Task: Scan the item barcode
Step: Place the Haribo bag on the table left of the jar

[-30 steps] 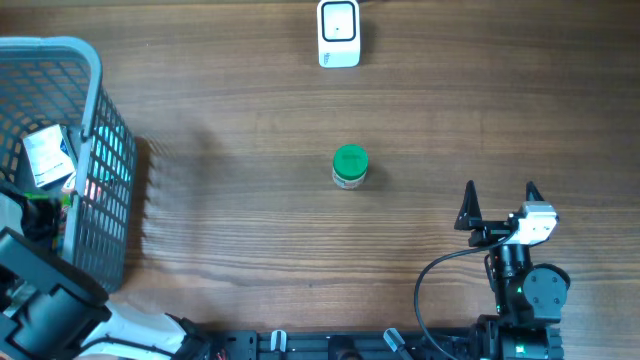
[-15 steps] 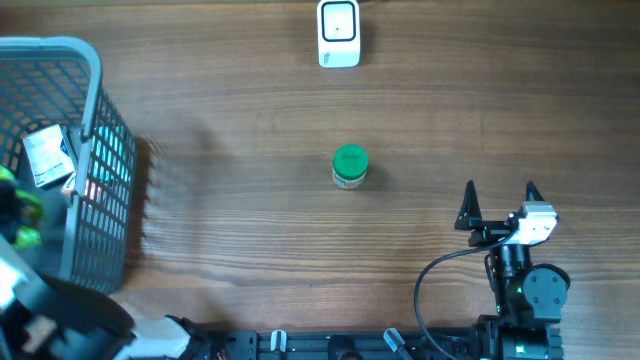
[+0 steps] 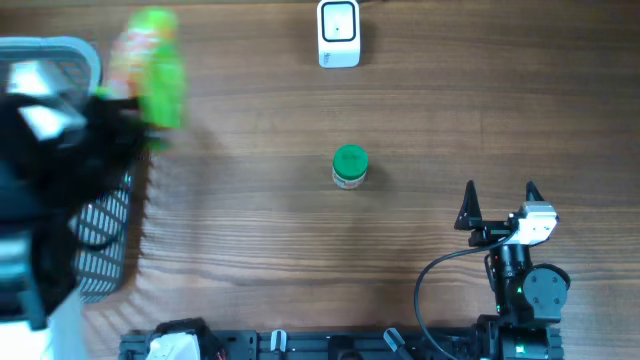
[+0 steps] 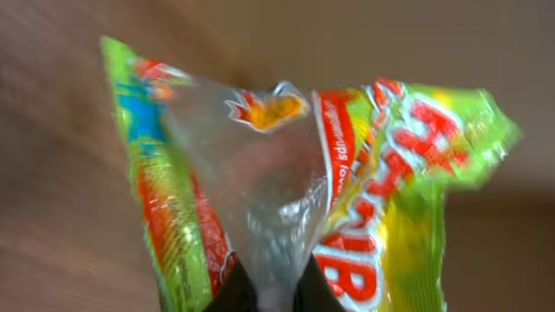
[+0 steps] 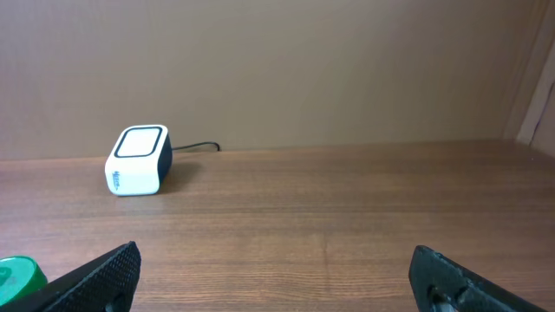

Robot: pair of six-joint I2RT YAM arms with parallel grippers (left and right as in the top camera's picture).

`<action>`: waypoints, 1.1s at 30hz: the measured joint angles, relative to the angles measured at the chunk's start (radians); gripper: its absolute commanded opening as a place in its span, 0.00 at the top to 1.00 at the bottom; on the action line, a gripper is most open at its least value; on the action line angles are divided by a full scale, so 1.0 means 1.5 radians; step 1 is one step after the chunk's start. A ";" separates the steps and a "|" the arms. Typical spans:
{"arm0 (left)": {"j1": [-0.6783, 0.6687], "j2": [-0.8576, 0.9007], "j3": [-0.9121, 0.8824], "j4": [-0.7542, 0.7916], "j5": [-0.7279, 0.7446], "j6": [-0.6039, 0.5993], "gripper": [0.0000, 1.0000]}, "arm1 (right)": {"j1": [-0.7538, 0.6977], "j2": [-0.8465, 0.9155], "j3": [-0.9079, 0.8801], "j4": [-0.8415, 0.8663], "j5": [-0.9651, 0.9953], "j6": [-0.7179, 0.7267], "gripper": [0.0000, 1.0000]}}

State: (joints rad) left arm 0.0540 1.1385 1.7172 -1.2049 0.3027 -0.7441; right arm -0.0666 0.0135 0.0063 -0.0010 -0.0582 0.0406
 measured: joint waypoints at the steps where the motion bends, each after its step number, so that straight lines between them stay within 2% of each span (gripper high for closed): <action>1: -0.079 0.006 -0.015 -0.001 -0.041 -0.002 0.96 | 0.000 0.000 0.000 0.000 0.000 0.000 0.00; 2: -0.160 0.019 -0.037 -0.006 -0.087 -0.008 0.96 | 0.000 0.000 0.000 0.000 0.000 0.000 0.00; 5: -0.323 0.077 -0.117 -0.005 -0.238 -0.079 0.96 | 0.000 0.000 0.000 0.000 0.002 0.000 0.00; 8: -0.414 0.180 -0.193 0.003 -0.346 -0.180 0.96 | 0.000 0.000 0.000 0.000 0.002 0.000 0.00; 14: -0.450 0.387 -0.232 0.090 -0.393 -0.343 0.96 | 0.000 0.000 0.000 0.000 0.002 0.000 0.00; 18: -0.463 0.475 -0.232 0.112 -0.393 -0.407 0.95 | 0.000 0.000 0.000 0.000 0.002 0.000 0.00; 19: -0.465 0.486 -0.232 0.111 -0.394 -0.415 0.89 | 0.000 0.000 0.000 0.000 0.002 0.000 0.00; 21: -0.470 0.499 -0.233 0.111 -0.402 -0.425 0.58 | 0.000 0.000 0.000 0.000 0.002 0.000 0.00; 22: -0.472 0.499 -0.233 0.104 -0.409 -0.429 0.38 | 0.000 0.000 0.000 0.000 0.002 0.000 0.00; 23: -0.473 0.497 -0.233 0.099 -0.415 -0.434 0.08 | 0.000 0.000 0.000 0.000 0.002 0.000 0.00; 24: -0.473 0.494 -0.233 0.087 -0.424 -0.435 0.00 | 0.000 0.000 0.000 0.000 0.002 0.000 0.00; 28: -0.473 0.440 -0.189 -0.006 -0.471 -0.430 0.00 | 0.000 0.000 0.000 0.000 0.002 0.000 0.00; 33: -0.466 0.293 -0.026 -0.089 -0.571 -0.343 0.00 | 0.000 0.000 0.000 0.000 0.002 0.000 0.00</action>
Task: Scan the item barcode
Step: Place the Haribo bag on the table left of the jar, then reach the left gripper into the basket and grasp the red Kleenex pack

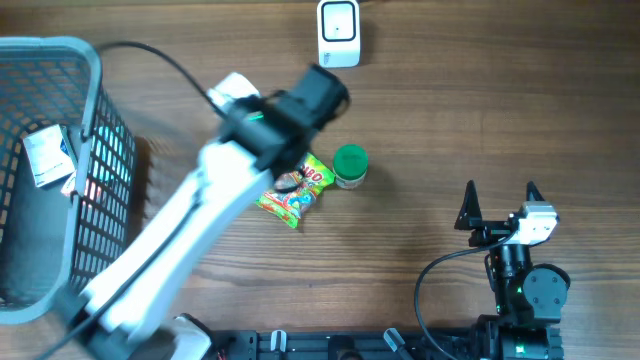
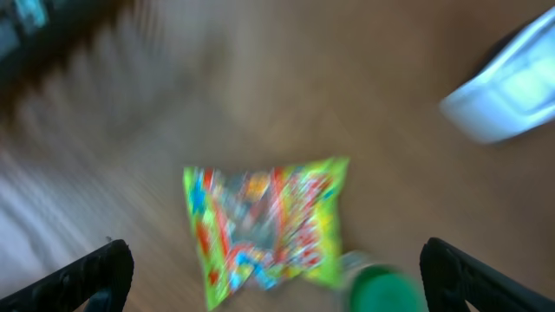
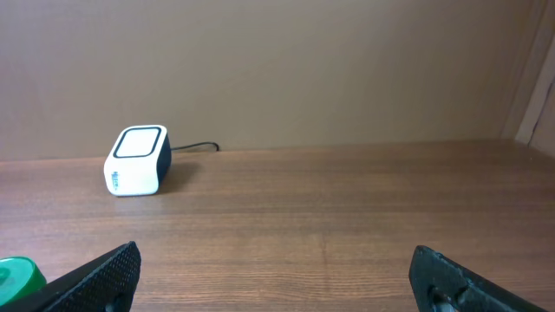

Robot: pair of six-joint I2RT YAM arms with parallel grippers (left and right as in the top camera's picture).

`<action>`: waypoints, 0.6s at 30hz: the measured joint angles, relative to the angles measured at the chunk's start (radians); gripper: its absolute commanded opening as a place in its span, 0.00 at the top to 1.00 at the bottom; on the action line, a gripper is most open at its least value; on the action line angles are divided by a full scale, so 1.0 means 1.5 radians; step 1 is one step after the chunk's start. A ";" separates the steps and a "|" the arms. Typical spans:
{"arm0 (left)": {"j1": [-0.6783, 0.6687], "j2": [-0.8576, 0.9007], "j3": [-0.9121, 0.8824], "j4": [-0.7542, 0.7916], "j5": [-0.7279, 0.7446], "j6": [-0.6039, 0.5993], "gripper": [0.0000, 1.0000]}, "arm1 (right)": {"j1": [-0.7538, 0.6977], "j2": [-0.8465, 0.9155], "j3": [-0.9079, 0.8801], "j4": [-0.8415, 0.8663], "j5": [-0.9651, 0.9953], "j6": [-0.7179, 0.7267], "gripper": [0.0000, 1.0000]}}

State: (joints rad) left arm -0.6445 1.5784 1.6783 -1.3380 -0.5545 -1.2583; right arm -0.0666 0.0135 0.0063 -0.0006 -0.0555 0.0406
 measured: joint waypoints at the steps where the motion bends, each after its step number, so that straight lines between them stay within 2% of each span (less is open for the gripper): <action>1: 0.011 -0.034 0.027 -0.002 -0.022 0.020 0.00 | 0.000 0.000 0.000 0.000 0.000 0.000 0.00; 3: 0.039 -0.083 0.059 -0.002 -0.056 0.062 0.00 | 0.000 0.000 0.000 0.000 0.000 0.000 0.00; 5: 0.137 -0.160 0.087 -0.003 -0.091 0.083 0.00 | 0.000 0.000 0.000 0.000 0.000 0.000 0.00; 10: 0.433 -0.275 0.091 -0.012 -0.105 0.111 0.00 | 0.000 0.000 0.000 0.000 0.000 0.000 0.00; 11: 0.516 -0.286 0.091 -0.013 -0.104 0.117 0.00 | 0.000 0.000 0.000 0.000 0.000 0.000 0.00; 15: 0.746 -0.266 0.094 -0.001 -0.021 0.174 0.00 | 0.000 0.000 0.000 0.000 0.001 0.000 0.00; 18: 0.837 -0.182 0.096 0.007 0.094 0.248 0.00 | 0.000 0.000 0.000 0.000 0.000 0.000 0.00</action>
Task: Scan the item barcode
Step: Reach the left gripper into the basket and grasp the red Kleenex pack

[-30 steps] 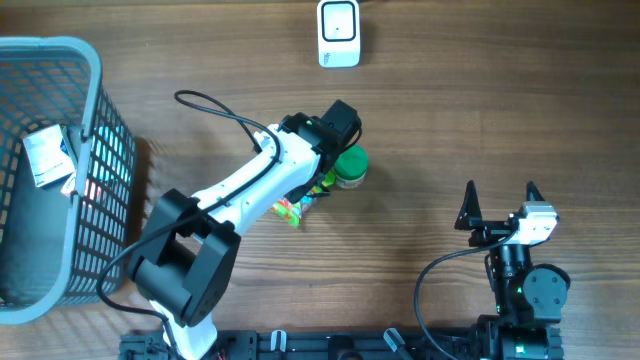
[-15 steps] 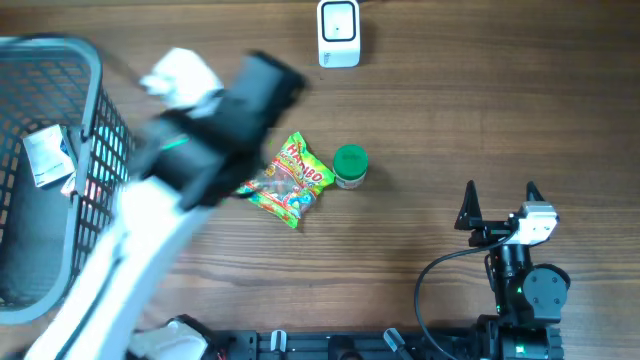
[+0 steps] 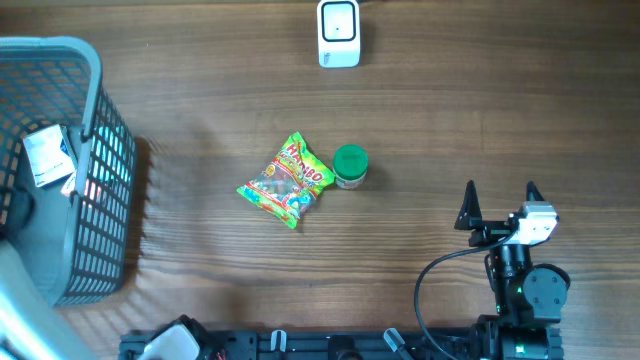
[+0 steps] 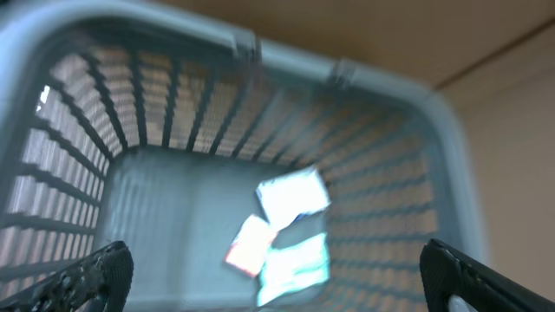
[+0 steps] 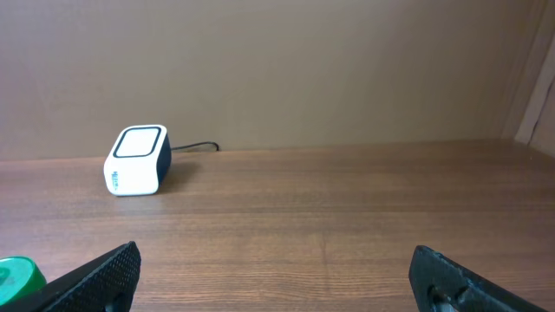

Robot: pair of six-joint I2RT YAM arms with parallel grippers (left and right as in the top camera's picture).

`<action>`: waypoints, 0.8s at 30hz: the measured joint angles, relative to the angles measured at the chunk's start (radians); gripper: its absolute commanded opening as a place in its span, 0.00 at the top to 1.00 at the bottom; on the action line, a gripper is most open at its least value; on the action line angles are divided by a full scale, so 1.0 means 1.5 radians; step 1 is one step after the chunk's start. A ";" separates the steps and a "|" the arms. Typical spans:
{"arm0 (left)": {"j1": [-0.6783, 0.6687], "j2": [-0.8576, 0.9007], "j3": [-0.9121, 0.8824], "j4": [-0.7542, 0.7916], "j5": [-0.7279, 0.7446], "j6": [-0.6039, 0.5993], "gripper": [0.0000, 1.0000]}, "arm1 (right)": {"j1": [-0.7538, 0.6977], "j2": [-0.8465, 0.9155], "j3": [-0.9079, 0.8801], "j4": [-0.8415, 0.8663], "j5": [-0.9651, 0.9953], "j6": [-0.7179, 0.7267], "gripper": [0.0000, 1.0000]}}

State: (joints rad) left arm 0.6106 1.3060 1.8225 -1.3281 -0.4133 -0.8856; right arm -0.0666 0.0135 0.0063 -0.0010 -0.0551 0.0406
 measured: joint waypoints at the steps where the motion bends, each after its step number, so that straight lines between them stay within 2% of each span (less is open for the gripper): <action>1: 0.019 0.045 0.000 -0.002 0.038 0.031 0.00 | 0.000 0.000 0.000 0.000 0.000 0.000 0.00; 6: 0.031 0.247 -0.002 -0.037 0.119 0.125 0.00 | 0.000 0.000 0.000 0.000 0.000 0.000 0.00; 11: 0.031 0.372 -0.004 -0.045 0.146 0.151 0.00 | 0.000 0.000 0.000 0.000 0.000 0.000 0.00; 16: 0.031 0.459 -0.004 -0.032 0.191 0.118 0.00 | 0.000 0.000 0.000 0.000 0.000 0.000 0.00; 24: 0.031 0.483 -0.041 0.025 0.205 0.031 0.00 | 0.000 0.000 0.000 0.000 0.000 0.000 0.00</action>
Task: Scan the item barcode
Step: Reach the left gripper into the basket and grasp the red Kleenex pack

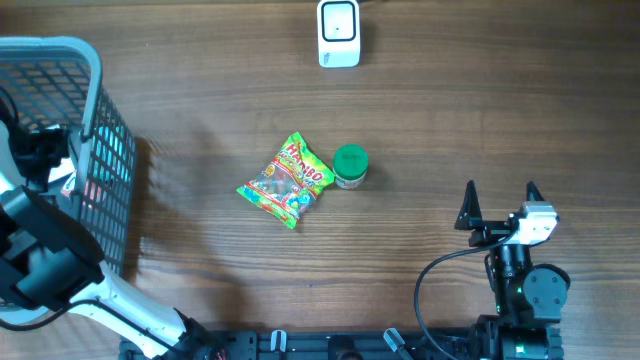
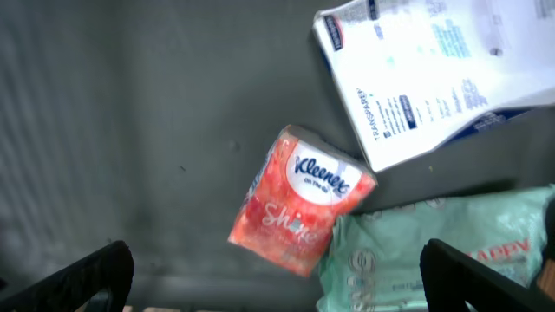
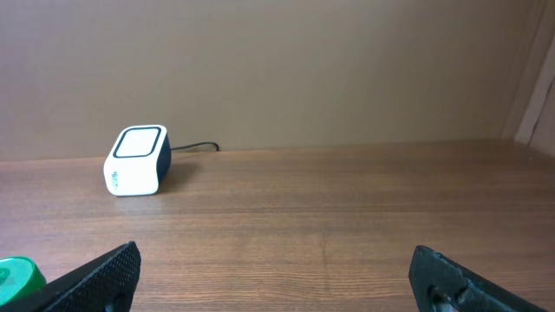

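Observation:
A white barcode scanner [image 1: 338, 33] stands at the table's far edge, and the right wrist view shows the scanner [image 3: 137, 160] too. A green and yellow candy bag [image 1: 287, 180] lies mid-table, touching a green-lidded jar [image 1: 349, 166]. My left gripper [image 2: 277, 277] is open inside the grey basket [image 1: 60, 44], low over a red tissue pack [image 2: 302, 201], a white packet [image 2: 434, 74] and a pale green wipes pack [image 2: 434, 251]. My right gripper [image 1: 499, 205] rests open at the near right, holding nothing.
The basket takes up the table's left side, with my left arm [image 1: 40, 250] reaching over it. The scanner's cable runs off the far edge. The jar's lid [image 3: 17, 276] shows at the lower left of the right wrist view.
My left gripper was high over the basket's mouth and is now down inside it, close above the packs, still open. The candy bag, the jar and the right arm have not moved.
My left gripper first held the candy bag in the air near the basket. Then the bag lay on the table beside the jar with the gripper open above it. Then the gripper was over the basket, and now it is down inside it.

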Robot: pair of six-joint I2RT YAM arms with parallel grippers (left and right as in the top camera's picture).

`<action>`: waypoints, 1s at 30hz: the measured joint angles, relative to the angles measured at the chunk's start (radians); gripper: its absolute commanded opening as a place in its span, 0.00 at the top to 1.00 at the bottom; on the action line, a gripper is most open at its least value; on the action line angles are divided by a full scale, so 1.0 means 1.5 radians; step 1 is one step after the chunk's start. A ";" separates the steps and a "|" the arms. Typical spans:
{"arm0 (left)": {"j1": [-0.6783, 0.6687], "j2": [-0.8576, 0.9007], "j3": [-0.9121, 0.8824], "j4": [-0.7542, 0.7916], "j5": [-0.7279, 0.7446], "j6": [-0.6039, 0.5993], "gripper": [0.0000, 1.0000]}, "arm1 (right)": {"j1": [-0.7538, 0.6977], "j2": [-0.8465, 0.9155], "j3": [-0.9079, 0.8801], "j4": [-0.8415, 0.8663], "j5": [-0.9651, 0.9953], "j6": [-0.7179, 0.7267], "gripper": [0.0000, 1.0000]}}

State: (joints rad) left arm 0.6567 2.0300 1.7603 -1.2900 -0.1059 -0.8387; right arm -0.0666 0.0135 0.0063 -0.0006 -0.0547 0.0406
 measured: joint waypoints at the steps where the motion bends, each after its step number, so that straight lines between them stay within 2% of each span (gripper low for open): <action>1: 0.000 0.001 -0.014 0.014 0.000 -0.012 0.00 | 0.000 0.000 0.000 0.000 0.000 0.000 0.00; 6: 0.000 0.001 -0.110 0.122 0.000 -0.069 0.00 | 0.000 0.000 0.000 0.000 0.000 0.000 0.00; 12: -0.002 0.001 -0.196 0.228 0.025 -0.085 0.00 | 0.000 0.000 0.000 0.000 0.000 0.000 0.01; 13: -0.001 -0.005 -0.202 0.236 0.034 -0.086 0.03 | 0.000 0.000 0.000 0.000 0.000 0.000 0.00; 14: -0.001 -0.007 -0.204 0.237 0.037 -0.086 0.09 | 0.000 0.000 0.000 0.000 0.000 0.000 0.00; 18: -0.001 -0.010 -0.210 0.215 0.054 -0.086 0.49 | 0.000 0.000 0.000 0.000 0.000 0.000 0.00; 19: -0.001 -0.010 -0.210 0.213 0.058 -0.090 0.52 | 0.000 0.000 0.000 0.000 0.000 0.000 0.00; 25: 0.009 -0.016 -0.214 0.196 0.077 -0.089 0.53 | 0.000 0.000 0.000 0.000 0.000 0.000 0.00; 30: 0.032 -0.056 -0.227 0.163 0.083 -0.080 0.46 | 0.000 0.000 0.000 0.000 0.000 0.000 0.00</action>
State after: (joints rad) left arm 0.7052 1.9465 1.4204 -1.0462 0.0181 -0.9581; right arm -0.0666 0.0135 0.0063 -0.0010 -0.0551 0.0406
